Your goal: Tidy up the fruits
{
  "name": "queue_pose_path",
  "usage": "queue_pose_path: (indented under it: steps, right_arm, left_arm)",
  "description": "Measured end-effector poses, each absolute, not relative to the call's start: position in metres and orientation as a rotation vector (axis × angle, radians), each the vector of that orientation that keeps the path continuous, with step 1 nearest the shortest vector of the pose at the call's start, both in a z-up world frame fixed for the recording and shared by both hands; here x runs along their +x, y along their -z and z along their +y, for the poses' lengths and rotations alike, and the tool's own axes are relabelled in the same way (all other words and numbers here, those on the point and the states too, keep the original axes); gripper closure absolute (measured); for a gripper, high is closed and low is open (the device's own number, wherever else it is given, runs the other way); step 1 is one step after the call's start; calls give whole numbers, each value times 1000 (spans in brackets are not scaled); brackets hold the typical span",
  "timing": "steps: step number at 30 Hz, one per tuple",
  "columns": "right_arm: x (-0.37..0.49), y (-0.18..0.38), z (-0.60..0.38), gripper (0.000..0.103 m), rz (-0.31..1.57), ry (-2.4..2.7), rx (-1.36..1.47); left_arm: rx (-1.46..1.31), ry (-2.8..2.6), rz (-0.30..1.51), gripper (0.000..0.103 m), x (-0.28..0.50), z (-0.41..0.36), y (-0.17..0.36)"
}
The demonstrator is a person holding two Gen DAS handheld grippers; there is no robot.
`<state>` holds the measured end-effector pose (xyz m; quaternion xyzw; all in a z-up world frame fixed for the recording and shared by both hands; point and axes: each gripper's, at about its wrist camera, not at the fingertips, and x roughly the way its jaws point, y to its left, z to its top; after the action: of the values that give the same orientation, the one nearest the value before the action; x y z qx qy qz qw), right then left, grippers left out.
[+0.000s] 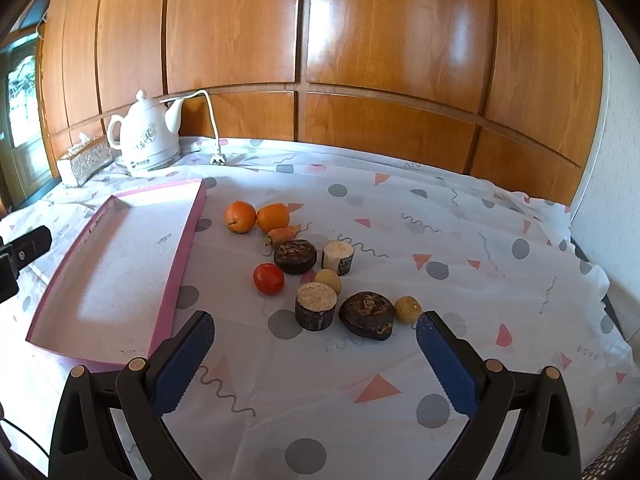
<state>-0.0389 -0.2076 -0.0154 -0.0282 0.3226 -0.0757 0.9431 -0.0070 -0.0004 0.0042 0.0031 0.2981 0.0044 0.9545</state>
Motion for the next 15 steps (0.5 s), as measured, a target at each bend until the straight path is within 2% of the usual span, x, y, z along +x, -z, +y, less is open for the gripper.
queue_pose_path:
  steps: [15]
  right_arm:
    - [-41, 9, -197, 0, 638, 197, -144]
  left_arm:
    - [-1, 4, 619, 0, -7, 0, 1]
